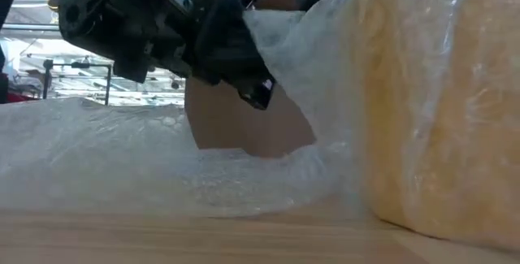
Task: Wrap mug
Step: Wrap the yellow mug using the bubble wrap
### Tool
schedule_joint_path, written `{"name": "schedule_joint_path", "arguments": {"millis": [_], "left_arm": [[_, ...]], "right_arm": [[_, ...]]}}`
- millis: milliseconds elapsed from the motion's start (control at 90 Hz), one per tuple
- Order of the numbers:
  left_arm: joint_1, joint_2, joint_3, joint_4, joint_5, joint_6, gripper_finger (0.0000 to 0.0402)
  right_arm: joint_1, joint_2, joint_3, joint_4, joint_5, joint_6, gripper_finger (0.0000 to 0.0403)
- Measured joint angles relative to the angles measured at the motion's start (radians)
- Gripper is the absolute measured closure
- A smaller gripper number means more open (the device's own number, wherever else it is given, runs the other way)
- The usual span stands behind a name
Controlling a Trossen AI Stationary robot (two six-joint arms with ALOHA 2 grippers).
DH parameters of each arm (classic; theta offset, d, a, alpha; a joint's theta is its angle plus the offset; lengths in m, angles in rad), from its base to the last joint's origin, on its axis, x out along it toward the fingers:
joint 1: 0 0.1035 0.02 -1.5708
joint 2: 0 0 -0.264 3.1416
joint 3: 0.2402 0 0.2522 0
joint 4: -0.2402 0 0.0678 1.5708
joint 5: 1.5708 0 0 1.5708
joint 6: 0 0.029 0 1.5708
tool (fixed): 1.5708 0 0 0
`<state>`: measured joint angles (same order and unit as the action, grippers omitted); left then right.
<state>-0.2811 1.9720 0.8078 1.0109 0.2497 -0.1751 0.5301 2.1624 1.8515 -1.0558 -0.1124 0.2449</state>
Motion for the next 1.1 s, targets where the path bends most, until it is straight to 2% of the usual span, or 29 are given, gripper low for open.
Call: {"name": "schedule_joint_path", "arguments": {"millis": [333, 567, 833, 1100], "left_arm": [[-0.030, 0.000, 0.078, -0.063, 0.003, 0.025, 0.0402], [-0.039, 0.000, 0.088, -0.112, 0.002, 0.025, 0.0402], [-0.042, -0.001, 0.088, -0.108, 0.002, 0.016, 0.0402], [-0.054, -0.001, 0.088, -0.096, 0.001, -0.006, 0.0402]], "right_arm": [[0.000, -0.136, 0.001, 0.005, 0.071, 0.162, 0.0403], [0.000, -0.172, 0.001, -0.025, 0.099, 0.263, 0.0403], [0.001, -0.122, 0.001, -0.053, 0.121, 0.305, 0.0403], [0.017, -0.020, 0.001, 0.007, 0.072, 0.272, 0.0403]]}}
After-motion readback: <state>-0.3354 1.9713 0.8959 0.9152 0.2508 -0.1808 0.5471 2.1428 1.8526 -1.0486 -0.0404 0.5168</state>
